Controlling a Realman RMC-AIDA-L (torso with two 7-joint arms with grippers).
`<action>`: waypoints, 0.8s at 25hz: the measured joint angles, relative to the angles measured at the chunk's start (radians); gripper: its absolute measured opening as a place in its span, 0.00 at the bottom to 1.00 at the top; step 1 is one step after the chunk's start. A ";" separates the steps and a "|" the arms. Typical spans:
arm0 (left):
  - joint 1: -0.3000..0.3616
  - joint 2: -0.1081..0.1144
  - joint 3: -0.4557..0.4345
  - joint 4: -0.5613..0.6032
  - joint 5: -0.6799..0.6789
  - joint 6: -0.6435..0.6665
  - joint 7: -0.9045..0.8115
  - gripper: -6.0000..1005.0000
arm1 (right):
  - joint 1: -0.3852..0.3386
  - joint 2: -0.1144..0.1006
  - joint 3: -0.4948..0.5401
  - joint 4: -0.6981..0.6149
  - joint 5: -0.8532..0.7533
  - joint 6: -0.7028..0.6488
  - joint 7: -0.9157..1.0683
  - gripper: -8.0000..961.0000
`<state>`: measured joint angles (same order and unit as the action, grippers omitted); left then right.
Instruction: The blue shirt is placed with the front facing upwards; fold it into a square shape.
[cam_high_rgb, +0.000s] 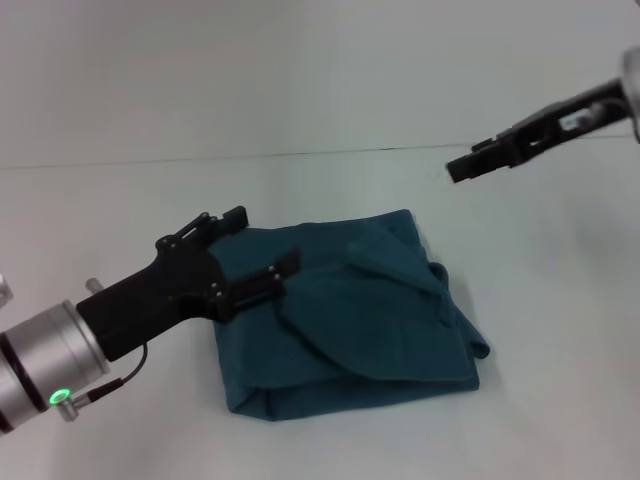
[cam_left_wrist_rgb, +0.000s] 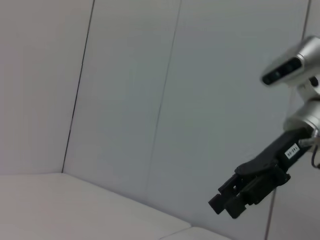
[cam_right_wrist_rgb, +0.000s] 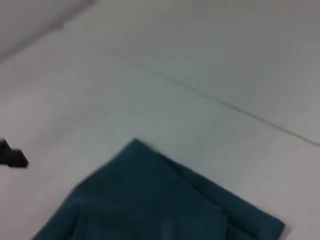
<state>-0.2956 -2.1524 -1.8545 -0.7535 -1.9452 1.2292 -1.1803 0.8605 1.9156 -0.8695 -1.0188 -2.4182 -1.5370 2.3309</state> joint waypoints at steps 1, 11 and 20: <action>0.003 0.000 -0.009 0.001 0.005 0.003 0.000 0.93 | 0.036 0.009 -0.011 0.001 -0.057 -0.007 0.025 0.56; 0.032 0.003 -0.063 0.013 0.055 0.013 -0.004 0.93 | 0.207 0.155 -0.068 0.115 -0.382 0.104 0.061 0.65; 0.044 0.011 -0.064 0.018 0.081 0.013 -0.007 0.93 | 0.219 0.174 -0.149 0.283 -0.383 0.278 0.108 0.68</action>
<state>-0.2515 -2.1409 -1.9190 -0.7356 -1.8644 1.2425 -1.1871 1.0790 2.0899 -1.0186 -0.7358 -2.8015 -1.2588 2.4389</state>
